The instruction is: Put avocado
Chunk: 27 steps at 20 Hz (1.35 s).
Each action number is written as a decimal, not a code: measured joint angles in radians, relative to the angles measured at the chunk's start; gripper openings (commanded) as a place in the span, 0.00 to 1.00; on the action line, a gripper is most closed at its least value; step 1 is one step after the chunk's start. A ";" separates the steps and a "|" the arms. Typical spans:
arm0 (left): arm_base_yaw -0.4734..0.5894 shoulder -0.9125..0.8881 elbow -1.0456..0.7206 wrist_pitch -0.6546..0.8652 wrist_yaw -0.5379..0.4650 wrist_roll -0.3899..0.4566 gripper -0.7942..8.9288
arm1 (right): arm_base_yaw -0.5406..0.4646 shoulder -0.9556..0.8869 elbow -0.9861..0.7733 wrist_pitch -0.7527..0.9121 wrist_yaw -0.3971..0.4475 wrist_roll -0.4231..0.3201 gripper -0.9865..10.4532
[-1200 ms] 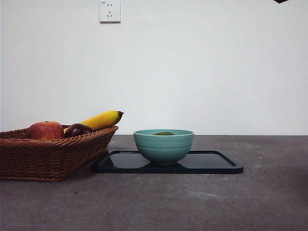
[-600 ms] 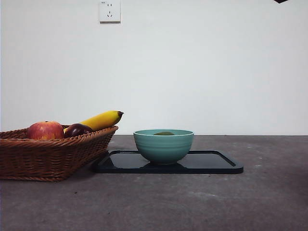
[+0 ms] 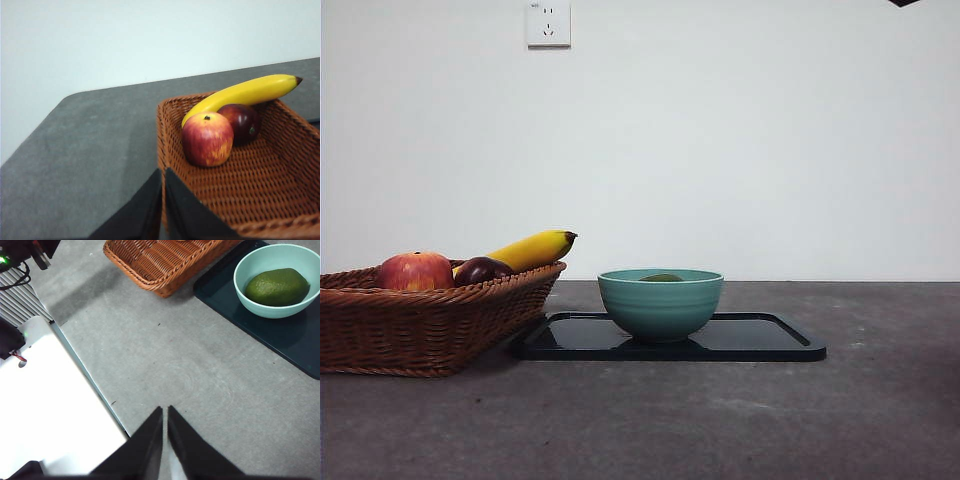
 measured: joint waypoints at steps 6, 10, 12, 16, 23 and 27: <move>0.000 0.001 0.000 -0.081 -0.003 -0.058 0.09 | 0.000 0.000 0.000 0.000 0.000 0.000 0.09; 0.000 0.001 0.000 -0.081 -0.003 -0.094 0.09 | 0.000 0.000 0.000 0.000 0.000 0.000 0.09; 0.000 0.001 0.000 -0.081 -0.003 -0.101 0.09 | 0.000 0.000 0.000 0.000 0.000 0.000 0.09; 0.000 0.001 0.000 -0.081 -0.003 -0.102 0.09 | 0.000 0.000 0.000 0.000 0.000 0.000 0.09; 0.000 0.001 0.000 -0.081 -0.003 -0.102 0.09 | -0.005 -0.004 0.000 0.006 0.009 -0.005 0.09; 0.000 0.001 0.000 -0.081 -0.003 -0.102 0.09 | -0.143 -0.088 -0.025 0.128 0.013 -0.081 0.09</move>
